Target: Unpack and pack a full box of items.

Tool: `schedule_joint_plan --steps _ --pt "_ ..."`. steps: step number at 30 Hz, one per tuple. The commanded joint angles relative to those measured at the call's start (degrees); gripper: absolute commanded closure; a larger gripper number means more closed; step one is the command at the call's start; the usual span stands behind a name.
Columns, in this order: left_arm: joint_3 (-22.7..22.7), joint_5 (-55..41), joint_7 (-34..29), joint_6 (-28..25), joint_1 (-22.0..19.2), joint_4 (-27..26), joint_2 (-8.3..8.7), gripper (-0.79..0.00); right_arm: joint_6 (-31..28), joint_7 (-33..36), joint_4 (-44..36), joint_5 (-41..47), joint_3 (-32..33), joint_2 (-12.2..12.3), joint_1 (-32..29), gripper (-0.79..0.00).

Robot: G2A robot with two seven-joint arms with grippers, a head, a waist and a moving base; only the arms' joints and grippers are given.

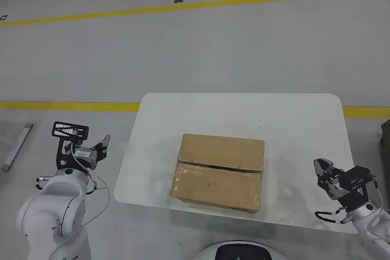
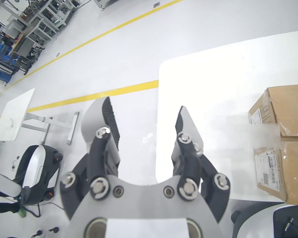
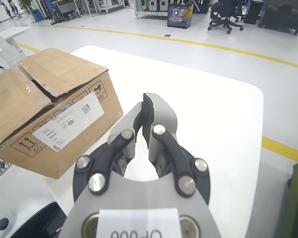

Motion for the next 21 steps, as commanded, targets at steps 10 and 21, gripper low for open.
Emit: schedule_joint_plan --steps 10,21 --pt "-0.4 -2.9 0.0 -1.4 2.5 -4.4 0.63 -0.785 0.3 0.3 -0.5 -0.1 -0.3 -0.1 0.2 0.000" --pt "25.3 -5.2 0.6 -6.5 1.7 -2.3 -0.04 -0.785 1.1 1.0 -0.2 0.5 -0.3 -0.2 0.9 0.000"
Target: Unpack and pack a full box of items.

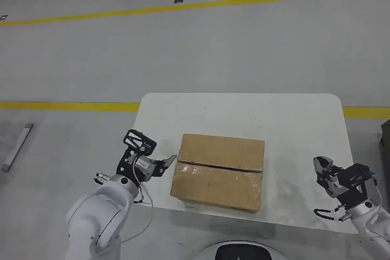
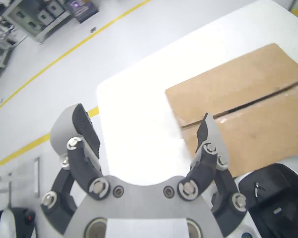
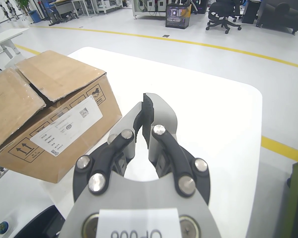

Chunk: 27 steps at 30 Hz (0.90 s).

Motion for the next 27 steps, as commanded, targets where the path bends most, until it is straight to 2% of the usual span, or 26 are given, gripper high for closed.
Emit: schedule_joint_plan --steps 1,6,8,12,14,17,19,21,27 --pt "7.1 1.6 -1.0 -1.6 -2.0 2.5 -0.22 -0.785 0.0 0.0 0.0 0.0 0.1 0.0 0.0 0.000" --pt "18.9 4.7 -2.9 -1.9 -7.7 8.4 -1.23 -0.785 0.0 -0.1 0.2 0.1 0.4 0.0 -0.1 0.000" --pt "22.5 3.4 -3.0 -2.5 -9.6 10.9 -1.71 -0.785 0.1 -0.3 0.2 0.1 0.7 0.0 -0.3 0.000" --pt "27.4 8.1 -5.7 -2.6 -13.4 15.0 -2.31 -0.785 0.0 -0.7 0.3 0.3 1.0 0.0 -0.8 0.000" --pt "28.8 8.0 -5.6 -1.8 -14.7 17.0 -2.67 -0.785 -0.1 -0.9 0.4 0.3 1.1 0.0 -1.0 0.000" --pt "31.0 13.2 -8.2 -1.4 -17.0 19.3 -2.95 -0.785 -0.1 -1.0 0.4 0.3 1.3 0.0 -1.3 0.000" --pt "31.5 11.7 -7.2 0.0 -17.5 20.3 -3.31 -0.785 -0.1 -1.1 0.4 0.4 1.4 0.0 -1.3 0.000" --pt "32.9 15.9 -9.4 -1.2 -19.0 21.2 -3.38 -0.785 -0.1 -1.2 0.4 0.4 1.4 -0.1 -1.4 0.000" --pt "35.4 20.6 -10.2 -0.5 -20.6 23.7 -3.94 -0.785 -0.1 -1.2 0.5 0.6 1.4 -0.1 -1.4 0.000"
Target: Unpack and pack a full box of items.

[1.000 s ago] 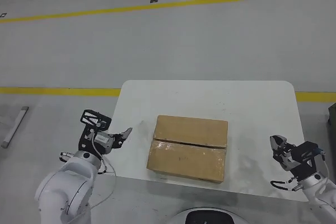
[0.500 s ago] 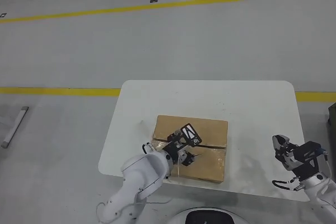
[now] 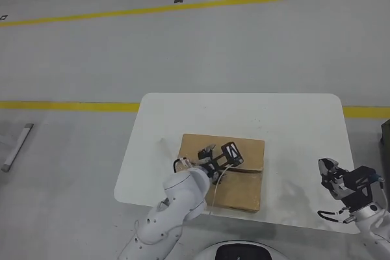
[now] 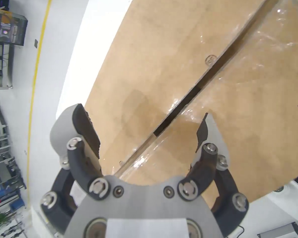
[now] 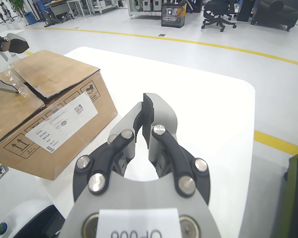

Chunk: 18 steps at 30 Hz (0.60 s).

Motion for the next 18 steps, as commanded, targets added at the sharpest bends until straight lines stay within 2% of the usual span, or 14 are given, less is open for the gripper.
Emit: schedule_joint_plan --steps 1,8,9,10,11,14,15,18 --pt "0.7 1.4 0.1 0.4 -0.3 1.2 -0.18 -0.785 -0.1 0.0 0.0 -0.1 0.0 0.0 0.0 0.000" --pt "2.8 8.9 0.2 1.5 -1.4 3.4 -0.64 -0.785 0.0 0.0 0.4 -0.3 0.0 0.0 0.1 0.000" --pt "2.9 9.3 0.5 1.8 -1.5 3.4 -0.74 -0.739 0.0 0.0 0.4 -0.3 0.0 0.0 0.1 0.000" --pt "3.0 9.7 0.8 2.2 -1.5 3.3 -0.82 -0.674 0.0 0.0 0.4 -0.3 0.0 -0.1 0.2 0.000" --pt "3.1 10.2 1.1 2.3 -1.5 3.4 -0.88 -0.376 0.0 -0.1 0.4 -0.3 -0.1 -0.1 0.2 0.000" --pt "3.1 11.4 1.7 2.3 -1.5 3.8 -1.03 -0.071 0.0 -0.1 0.2 -0.4 -0.2 -0.1 0.3 0.000" --pt "3.1 11.7 2.0 2.3 -1.5 3.9 -1.09 0.000 0.0 0.0 0.2 -0.4 -0.2 -0.1 0.3 0.000" --pt "2.8 12.4 3.1 2.8 -1.5 3.8 -1.24 0.000 0.2 0.1 0.2 -0.4 -0.4 -0.1 0.4 0.000"
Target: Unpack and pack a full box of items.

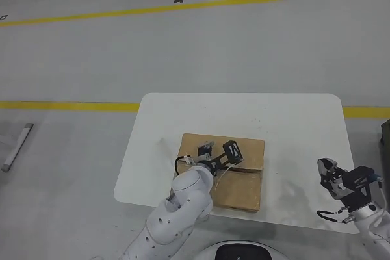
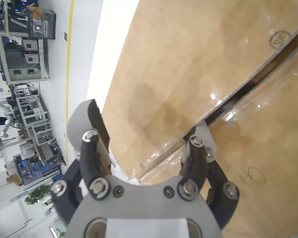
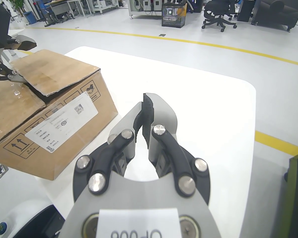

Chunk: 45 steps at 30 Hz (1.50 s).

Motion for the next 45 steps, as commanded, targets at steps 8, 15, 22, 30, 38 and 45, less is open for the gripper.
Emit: schedule_joint_plan --steps 8,15,22,30,38,45 --pt "-0.2 0.8 3.2 -0.3 0.6 -1.4 -0.48 0.000 0.3 0.2 0.3 -0.3 -0.3 -0.1 0.3 0.000" --pt "2.5 0.4 2.4 -2.2 -0.2 -2.3 -1.58 0.000 0.4 0.0 0.4 0.1 0.4 -0.1 0.1 0.000" --pt "4.3 -1.1 0.5 -2.6 -1.0 -4.4 -2.82 0.000 0.1 0.0 0.1 1.1 1.5 0.0 -0.2 0.000" --pt "4.7 1.6 -0.1 -1.0 -5.8 -1.8 -4.37 -0.785 -0.2 0.0 -0.1 1.5 2.4 0.0 -0.4 0.000" --pt "5.2 4.1 2.5 -0.6 -15.3 4.9 -6.69 -0.785 -0.4 0.0 -0.3 1.8 3.2 0.0 -0.7 0.000" --pt "6.1 4.1 5.7 2.5 -23.3 16.5 -9.34 -0.785 -0.2 0.1 -0.3 2.2 3.8 -0.1 -1.1 0.000"
